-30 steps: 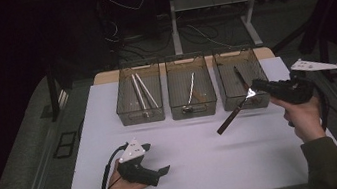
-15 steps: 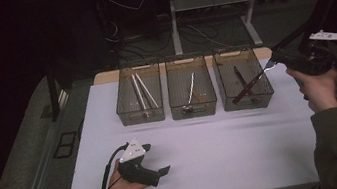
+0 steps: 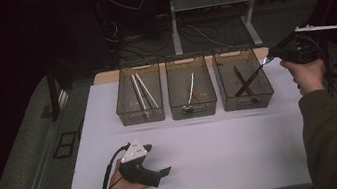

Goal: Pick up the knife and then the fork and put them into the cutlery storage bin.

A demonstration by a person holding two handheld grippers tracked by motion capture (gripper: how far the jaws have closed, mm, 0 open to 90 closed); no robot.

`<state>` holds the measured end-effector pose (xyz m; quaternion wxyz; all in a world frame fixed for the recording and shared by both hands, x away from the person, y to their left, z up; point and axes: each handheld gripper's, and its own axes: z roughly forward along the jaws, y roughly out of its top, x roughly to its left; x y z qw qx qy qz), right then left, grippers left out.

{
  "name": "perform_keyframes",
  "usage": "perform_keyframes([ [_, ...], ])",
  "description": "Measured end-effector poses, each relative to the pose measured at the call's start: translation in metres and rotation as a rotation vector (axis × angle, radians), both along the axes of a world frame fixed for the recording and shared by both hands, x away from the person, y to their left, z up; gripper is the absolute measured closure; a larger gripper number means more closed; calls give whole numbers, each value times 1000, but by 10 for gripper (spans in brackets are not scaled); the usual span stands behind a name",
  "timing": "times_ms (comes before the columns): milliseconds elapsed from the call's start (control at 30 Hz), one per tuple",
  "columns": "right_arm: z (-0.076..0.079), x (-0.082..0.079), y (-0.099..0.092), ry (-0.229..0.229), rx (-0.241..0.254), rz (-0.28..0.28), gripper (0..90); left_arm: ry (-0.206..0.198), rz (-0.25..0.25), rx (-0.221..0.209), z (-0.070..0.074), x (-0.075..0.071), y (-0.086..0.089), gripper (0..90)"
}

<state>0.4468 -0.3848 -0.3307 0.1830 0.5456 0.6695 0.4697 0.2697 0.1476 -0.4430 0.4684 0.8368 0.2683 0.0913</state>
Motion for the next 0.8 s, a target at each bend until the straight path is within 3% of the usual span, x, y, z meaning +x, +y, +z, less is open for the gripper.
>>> perform_keyframes([
  [300,-27,23,18,84,4,51,864,6,-12,3,-1,-1,-2,0],
  [367,-31,28,17,87,15,50,857,8,-13,2,-1,0,-2,0],
  [433,-36,34,17,100,-8,33,830,10,-16,1,-1,0,-3,0],
  [467,-38,37,18,105,-49,24,786,12,-15,1,-1,0,-3,0],
  [500,-41,39,19,105,-102,2,681,13,-15,1,-1,0,-3,0],
  [567,-45,43,20,124,-153,-43,519,14,-16,1,-1,0,-3,0],
  [633,-46,43,17,120,-149,-80,411,13,-20,3,-2,0,-3,0],
  [800,-42,35,13,111,-139,-70,332,14,-21,2,-2,1,-5,0],
])
